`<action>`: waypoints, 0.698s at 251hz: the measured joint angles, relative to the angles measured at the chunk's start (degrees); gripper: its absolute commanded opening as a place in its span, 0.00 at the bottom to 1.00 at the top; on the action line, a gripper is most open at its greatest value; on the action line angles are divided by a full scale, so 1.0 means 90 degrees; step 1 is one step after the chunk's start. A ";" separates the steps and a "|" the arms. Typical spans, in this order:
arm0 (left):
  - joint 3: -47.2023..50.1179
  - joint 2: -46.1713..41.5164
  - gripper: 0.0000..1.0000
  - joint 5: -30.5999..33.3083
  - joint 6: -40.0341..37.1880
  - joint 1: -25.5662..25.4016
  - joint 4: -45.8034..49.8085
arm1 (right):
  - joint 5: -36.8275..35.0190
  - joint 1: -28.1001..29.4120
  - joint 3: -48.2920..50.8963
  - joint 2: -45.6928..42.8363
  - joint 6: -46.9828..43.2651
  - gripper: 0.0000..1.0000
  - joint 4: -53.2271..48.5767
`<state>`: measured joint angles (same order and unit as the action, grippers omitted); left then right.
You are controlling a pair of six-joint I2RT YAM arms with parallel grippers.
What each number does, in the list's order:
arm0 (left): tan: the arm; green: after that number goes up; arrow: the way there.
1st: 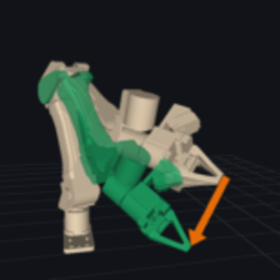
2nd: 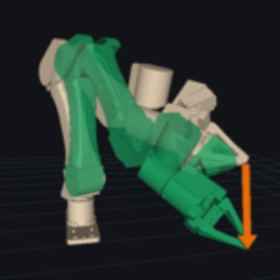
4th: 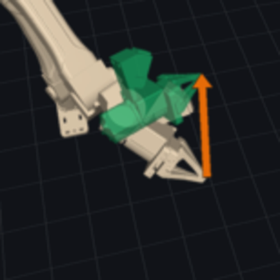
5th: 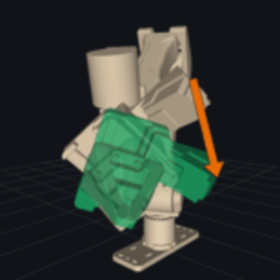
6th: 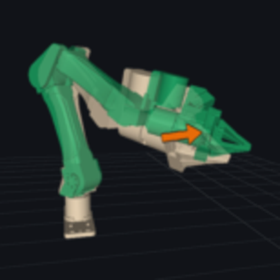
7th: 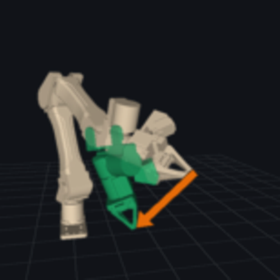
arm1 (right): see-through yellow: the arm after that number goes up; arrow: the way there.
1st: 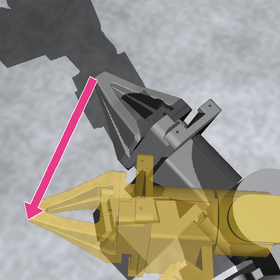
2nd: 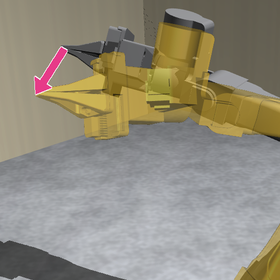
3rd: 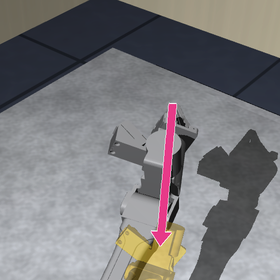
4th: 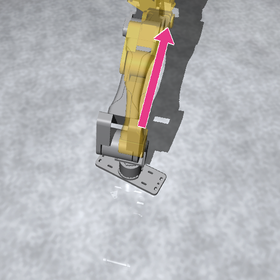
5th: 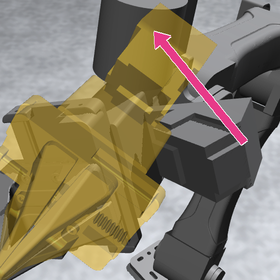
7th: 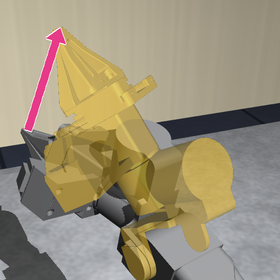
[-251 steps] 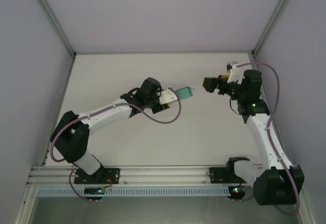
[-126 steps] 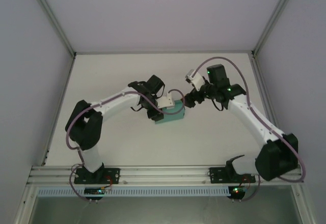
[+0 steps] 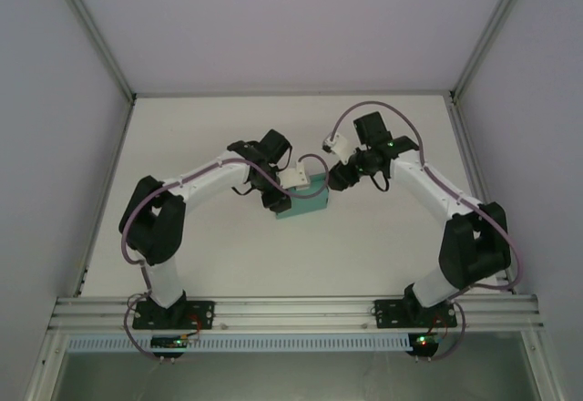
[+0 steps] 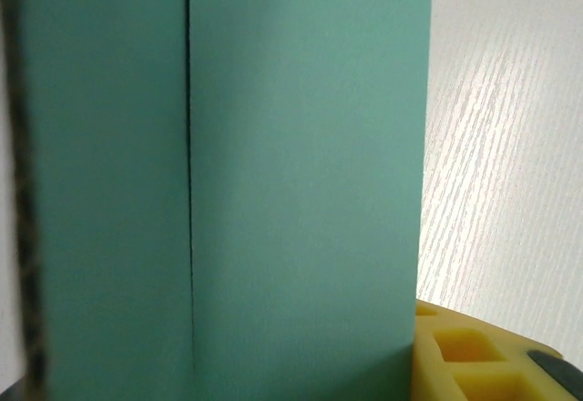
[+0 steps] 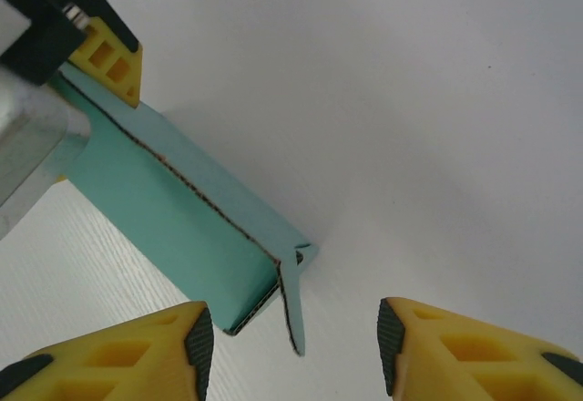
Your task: Assemble paper box
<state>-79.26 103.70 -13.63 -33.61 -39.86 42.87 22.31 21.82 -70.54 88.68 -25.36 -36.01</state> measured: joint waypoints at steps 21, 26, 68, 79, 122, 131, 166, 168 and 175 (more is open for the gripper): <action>-0.0015 0.0015 0.34 -0.0019 -0.0019 0.0002 0.0002 | 0.0002 0.0010 -0.0073 0.0117 0.0000 0.47 -0.0012; -0.0022 0.0017 0.34 -0.0032 -0.0027 0.0002 0.0007 | 0.0000 0.0017 -0.0092 0.0151 -0.0024 0.45 -0.0017; -0.0051 0.0041 0.34 -0.0044 -0.0044 0.0034 -0.0002 | 0.0046 0.0063 -0.0362 0.0452 -0.0134 0.25 -0.0243; -0.0051 0.0041 0.34 -0.0061 -0.0044 0.0056 -0.0017 | 0.0073 0.0078 -0.0403 0.0508 -0.0136 0.17 -0.0272; -0.0051 0.0073 0.35 -0.0228 -0.0036 0.0182 -0.0070 | 0.0073 0.0151 -0.0401 0.0551 -0.0095 0.00 -0.0282; -0.0051 0.0075 0.37 -0.0236 -0.0027 0.0187 -0.0073 | 0.0024 0.0177 -0.0391 0.0551 -0.0002 0.00 -0.0238; -0.0051 0.0075 0.40 -0.0228 0.0044 0.0221 -0.0070 | -0.0325 0.0376 -0.0124 0.0406 0.0920 0.00 0.0238; -0.0051 0.0075 0.40 -0.0228 0.0053 0.0223 -0.0070 | -0.0364 0.0398 -0.0080 0.0376 0.1047 0.00 0.0311; -0.0051 0.0075 0.40 -0.0226 0.0073 0.0228 -0.0070 | -0.0471 0.0457 0.0051 0.0291 0.1282 0.00 0.0483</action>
<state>-79.72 104.38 -15.66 -32.95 -37.80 42.24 18.06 25.93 -70.08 91.31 -13.82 -31.66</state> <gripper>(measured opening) 0.427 0.045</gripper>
